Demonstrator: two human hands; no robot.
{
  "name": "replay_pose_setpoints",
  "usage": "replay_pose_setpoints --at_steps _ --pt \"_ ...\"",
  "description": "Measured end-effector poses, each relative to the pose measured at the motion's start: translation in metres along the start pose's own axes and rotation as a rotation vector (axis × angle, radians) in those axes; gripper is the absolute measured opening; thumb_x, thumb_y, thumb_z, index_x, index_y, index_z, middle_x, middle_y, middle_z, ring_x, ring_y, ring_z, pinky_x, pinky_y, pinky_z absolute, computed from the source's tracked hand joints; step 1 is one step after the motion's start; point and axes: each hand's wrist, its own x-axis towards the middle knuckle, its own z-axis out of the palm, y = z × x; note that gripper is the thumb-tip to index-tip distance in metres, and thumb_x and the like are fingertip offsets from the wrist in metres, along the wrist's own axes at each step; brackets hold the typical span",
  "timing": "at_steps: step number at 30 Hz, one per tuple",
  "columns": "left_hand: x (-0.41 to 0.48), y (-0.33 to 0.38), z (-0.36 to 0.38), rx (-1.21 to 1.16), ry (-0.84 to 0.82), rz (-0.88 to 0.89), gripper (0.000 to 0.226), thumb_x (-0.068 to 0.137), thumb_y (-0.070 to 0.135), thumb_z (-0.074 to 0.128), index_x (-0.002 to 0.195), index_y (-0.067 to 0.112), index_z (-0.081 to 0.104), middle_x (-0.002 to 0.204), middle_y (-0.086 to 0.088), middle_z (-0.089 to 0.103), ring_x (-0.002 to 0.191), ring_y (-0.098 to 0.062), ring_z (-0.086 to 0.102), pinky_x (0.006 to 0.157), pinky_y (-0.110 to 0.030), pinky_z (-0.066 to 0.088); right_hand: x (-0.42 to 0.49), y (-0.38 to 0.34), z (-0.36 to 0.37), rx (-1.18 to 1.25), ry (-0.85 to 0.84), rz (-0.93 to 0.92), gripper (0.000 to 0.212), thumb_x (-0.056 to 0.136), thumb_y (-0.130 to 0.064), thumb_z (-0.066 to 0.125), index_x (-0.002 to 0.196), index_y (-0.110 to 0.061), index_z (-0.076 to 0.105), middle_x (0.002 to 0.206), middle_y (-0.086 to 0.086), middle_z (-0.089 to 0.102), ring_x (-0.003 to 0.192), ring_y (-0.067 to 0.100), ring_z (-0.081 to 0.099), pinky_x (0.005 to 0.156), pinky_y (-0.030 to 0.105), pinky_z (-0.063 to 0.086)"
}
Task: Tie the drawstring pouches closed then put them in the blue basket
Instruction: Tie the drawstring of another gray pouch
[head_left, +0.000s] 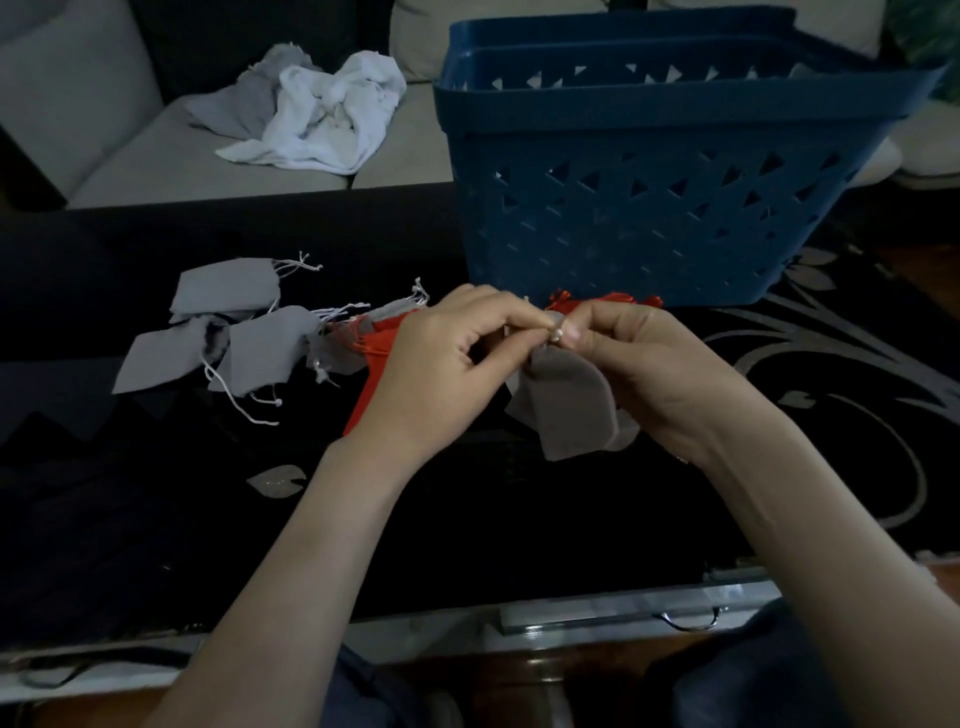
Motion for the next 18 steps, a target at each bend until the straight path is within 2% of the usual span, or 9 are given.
replay_pose_setpoints --at_steps 5,8,10,12,14,18 --pt "0.002 -0.011 0.002 0.227 -0.028 0.096 0.012 0.086 0.017 0.062 0.088 0.011 0.073 0.079 -0.002 0.066 0.078 -0.009 0.052 0.072 -0.012 0.038 0.002 0.002 -0.002 -0.214 0.038 -0.047 0.008 0.080 -0.023 0.065 0.074 -0.018 0.067 0.075 0.006 0.060 0.073 0.017 0.051 0.068 0.026 0.038" --pt "0.003 -0.014 0.003 0.271 -0.013 0.081 0.010 0.085 0.016 0.065 0.089 0.011 0.073 0.080 -0.002 0.069 0.079 -0.009 0.052 0.073 -0.012 0.038 0.005 0.005 0.000 -0.386 0.105 -0.139 0.010 0.087 -0.014 0.065 0.077 -0.015 0.065 0.070 -0.007 0.060 0.069 0.005 0.052 0.066 0.018 0.040" --pt "0.003 -0.013 0.005 0.234 0.005 -0.006 0.010 0.084 0.015 0.067 0.090 0.012 0.074 0.083 0.000 0.071 0.081 -0.008 0.057 0.074 -0.014 0.040 0.006 0.008 0.001 -0.488 0.165 -0.193 0.010 0.086 -0.014 0.066 0.077 -0.016 0.065 0.065 -0.011 0.059 0.065 0.002 0.051 0.064 0.018 0.040" --pt "0.004 -0.011 0.006 0.121 0.000 -0.182 0.010 0.085 0.014 0.067 0.091 0.015 0.075 0.086 0.005 0.072 0.083 -0.005 0.062 0.077 -0.015 0.044 0.008 0.011 0.003 -0.583 0.212 -0.252 0.010 0.085 -0.012 0.066 0.076 -0.017 0.064 0.065 -0.009 0.059 0.065 0.005 0.052 0.063 0.019 0.040" --pt "0.003 -0.010 0.007 0.024 -0.024 -0.335 0.008 0.085 0.013 0.068 0.090 0.014 0.075 0.085 0.008 0.072 0.082 -0.001 0.064 0.077 -0.013 0.046 0.009 0.014 0.006 -0.698 0.248 -0.310 0.012 0.083 -0.013 0.067 0.076 -0.020 0.061 0.067 -0.007 0.059 0.067 0.008 0.052 0.063 0.015 0.037" --pt "0.003 -0.011 0.004 0.011 -0.060 -0.423 0.005 0.083 0.015 0.071 0.086 0.014 0.074 0.079 0.005 0.072 0.073 -0.005 0.065 0.070 -0.015 0.047 0.010 0.017 0.008 -0.832 0.253 -0.322 0.006 0.084 -0.020 0.068 0.079 -0.020 0.065 0.071 -0.009 0.058 0.070 0.003 0.051 0.064 0.008 0.035"
